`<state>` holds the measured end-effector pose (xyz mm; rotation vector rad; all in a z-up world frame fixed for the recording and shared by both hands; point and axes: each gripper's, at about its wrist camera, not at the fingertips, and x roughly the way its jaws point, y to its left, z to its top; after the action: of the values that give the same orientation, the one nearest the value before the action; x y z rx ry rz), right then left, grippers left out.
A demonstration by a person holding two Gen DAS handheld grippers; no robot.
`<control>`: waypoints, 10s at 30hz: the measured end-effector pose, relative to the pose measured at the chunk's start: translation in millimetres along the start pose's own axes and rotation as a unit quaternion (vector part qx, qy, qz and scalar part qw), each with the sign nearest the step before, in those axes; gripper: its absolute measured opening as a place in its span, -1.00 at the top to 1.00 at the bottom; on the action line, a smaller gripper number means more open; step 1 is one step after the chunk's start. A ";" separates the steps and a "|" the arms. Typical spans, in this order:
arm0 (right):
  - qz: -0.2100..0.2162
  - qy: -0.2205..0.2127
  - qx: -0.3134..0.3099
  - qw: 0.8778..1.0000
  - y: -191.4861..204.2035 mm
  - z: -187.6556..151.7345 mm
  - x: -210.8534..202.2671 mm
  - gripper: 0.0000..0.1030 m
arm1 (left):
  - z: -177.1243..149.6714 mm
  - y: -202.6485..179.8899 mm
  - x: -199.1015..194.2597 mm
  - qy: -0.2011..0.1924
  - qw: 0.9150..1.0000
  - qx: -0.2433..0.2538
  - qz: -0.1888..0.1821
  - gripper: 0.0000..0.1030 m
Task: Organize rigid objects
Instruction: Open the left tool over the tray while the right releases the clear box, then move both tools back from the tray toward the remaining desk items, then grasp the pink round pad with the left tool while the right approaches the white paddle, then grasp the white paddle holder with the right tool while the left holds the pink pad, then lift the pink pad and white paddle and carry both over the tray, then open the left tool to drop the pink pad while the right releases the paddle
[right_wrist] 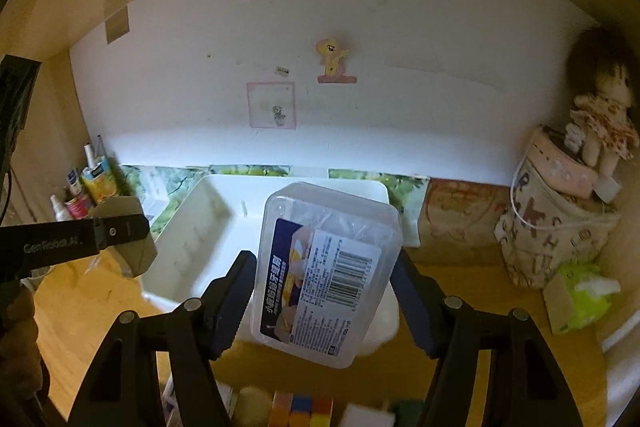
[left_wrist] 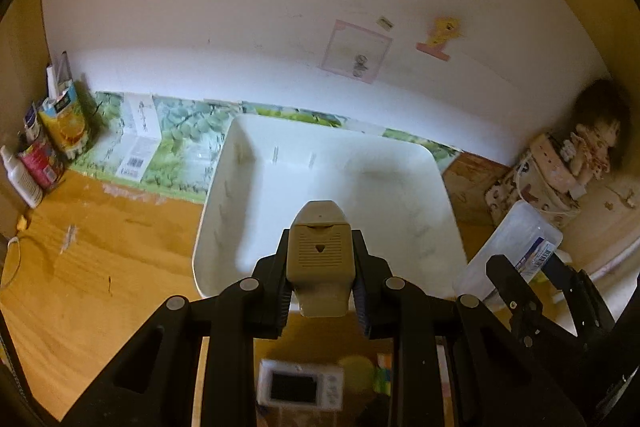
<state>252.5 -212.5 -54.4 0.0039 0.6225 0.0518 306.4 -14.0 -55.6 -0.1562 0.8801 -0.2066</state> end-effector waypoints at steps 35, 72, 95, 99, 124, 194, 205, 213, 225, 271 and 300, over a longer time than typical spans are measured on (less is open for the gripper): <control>-0.050 -0.016 -0.010 0.999 19.6 10.3 31.4 -0.57 | 24.3 12.4 19.7 -0.075 0.997 0.034 -0.004 -0.35; -0.038 -0.051 0.035 0.997 18.5 -93.0 -132.2 -0.63 | -96.2 39.1 -112.4 -0.054 0.994 0.023 0.092 -0.62; -0.027 0.112 0.075 0.991 -2.8 -184.6 -96.4 -0.63 | -160.8 51.2 -46.0 0.174 0.977 -0.014 0.120 -0.69; -0.029 0.141 0.077 0.986 -3.0 -191.2 -81.7 -0.63 | -163.3 61.5 -25.8 0.215 0.969 -0.039 0.112 -0.69; -0.050 0.289 0.080 0.953 -1.4 -202.4 -15.2 -0.62 | -172.1 91.4 68.5 0.358 0.919 -0.132 0.100 -0.69; 0.114 0.197 -0.042 0.973 20.5 -159.5 -48.1 0.89 | -181.1 91.6 -23.6 0.232 0.954 -0.146 0.120 -0.06; 0.088 0.245 0.000 0.965 4.7 -170.0 -22.6 -0.16 | -164.7 76.6 -52.1 0.195 0.967 -0.120 0.115 -0.06; 0.075 0.264 -0.014 0.961 10.1 -179.9 -4.3 -0.38 | -164.3 72.1 -52.6 0.194 0.968 -0.105 0.120 -0.06; 0.058 0.279 -0.028 0.958 17.3 -190.5 10.6 -0.23 | -164.9 79.0 -56.5 0.194 0.966 -0.109 0.131 -0.06; 0.066 0.028 -0.096 0.993 46.0 -31.1 -1.2 -0.22 | -12.4 27.0 -32.5 -0.039 0.997 0.043 0.051 -0.06; 0.074 0.035 -0.093 0.992 57.5 -28.7 82.8 -0.48 | 0.1 26.2 43.9 -0.059 0.994 0.071 0.062 -0.51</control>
<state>300.2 -151.4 -124.8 -0.1328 0.6852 0.2541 336.7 0.7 -94.0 0.0186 0.7527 -0.1421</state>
